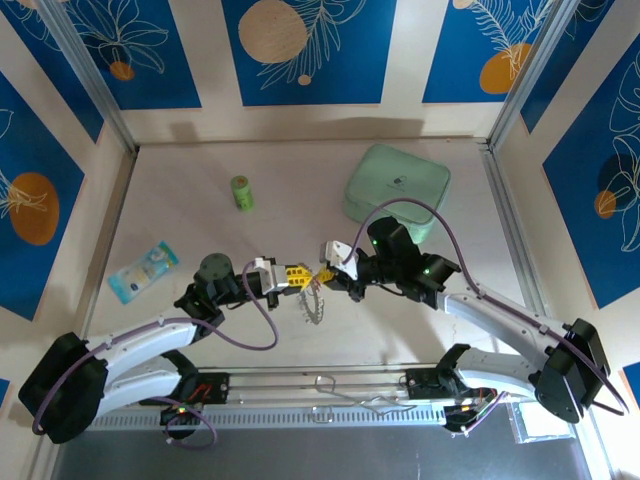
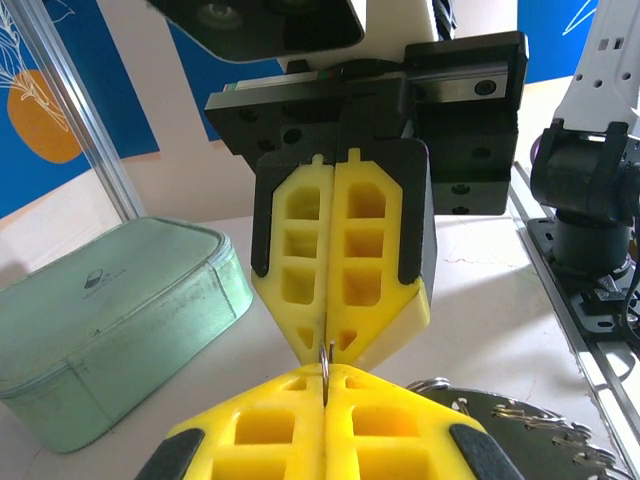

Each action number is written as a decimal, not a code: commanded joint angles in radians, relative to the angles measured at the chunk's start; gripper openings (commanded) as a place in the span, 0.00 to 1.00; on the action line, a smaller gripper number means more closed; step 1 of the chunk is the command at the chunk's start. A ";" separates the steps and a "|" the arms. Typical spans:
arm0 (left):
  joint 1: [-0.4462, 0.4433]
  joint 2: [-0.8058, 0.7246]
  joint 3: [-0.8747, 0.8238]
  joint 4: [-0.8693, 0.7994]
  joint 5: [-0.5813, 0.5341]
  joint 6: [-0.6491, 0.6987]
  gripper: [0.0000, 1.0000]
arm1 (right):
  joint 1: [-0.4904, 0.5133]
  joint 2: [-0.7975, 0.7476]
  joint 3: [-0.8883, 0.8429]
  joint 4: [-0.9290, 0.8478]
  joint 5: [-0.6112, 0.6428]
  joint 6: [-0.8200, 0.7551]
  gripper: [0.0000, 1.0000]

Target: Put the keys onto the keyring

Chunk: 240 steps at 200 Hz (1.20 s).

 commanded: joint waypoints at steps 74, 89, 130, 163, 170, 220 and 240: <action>-0.034 0.008 0.036 0.031 0.001 0.040 0.00 | -0.001 -0.060 -0.053 0.074 -0.049 -0.013 0.28; -0.038 0.016 0.040 0.022 0.005 0.040 0.00 | -0.001 -0.058 -0.053 0.075 -0.062 -0.010 0.27; -0.045 0.023 0.044 0.031 0.008 0.038 0.00 | 0.000 -0.044 -0.047 0.081 -0.079 -0.008 0.18; -0.047 0.022 0.048 0.028 0.019 0.033 0.00 | -0.001 -0.039 -0.040 0.073 -0.086 -0.020 0.07; -0.047 0.020 0.048 0.026 0.022 0.033 0.00 | -0.001 -0.039 -0.039 0.071 -0.087 -0.025 0.04; -0.047 -0.028 0.089 -0.217 -0.092 0.085 0.21 | 0.002 -0.028 0.032 -0.055 -0.031 -0.101 0.00; -0.047 -0.037 0.135 -0.365 -0.093 0.114 0.24 | 0.007 -0.014 0.082 -0.153 -0.003 -0.135 0.00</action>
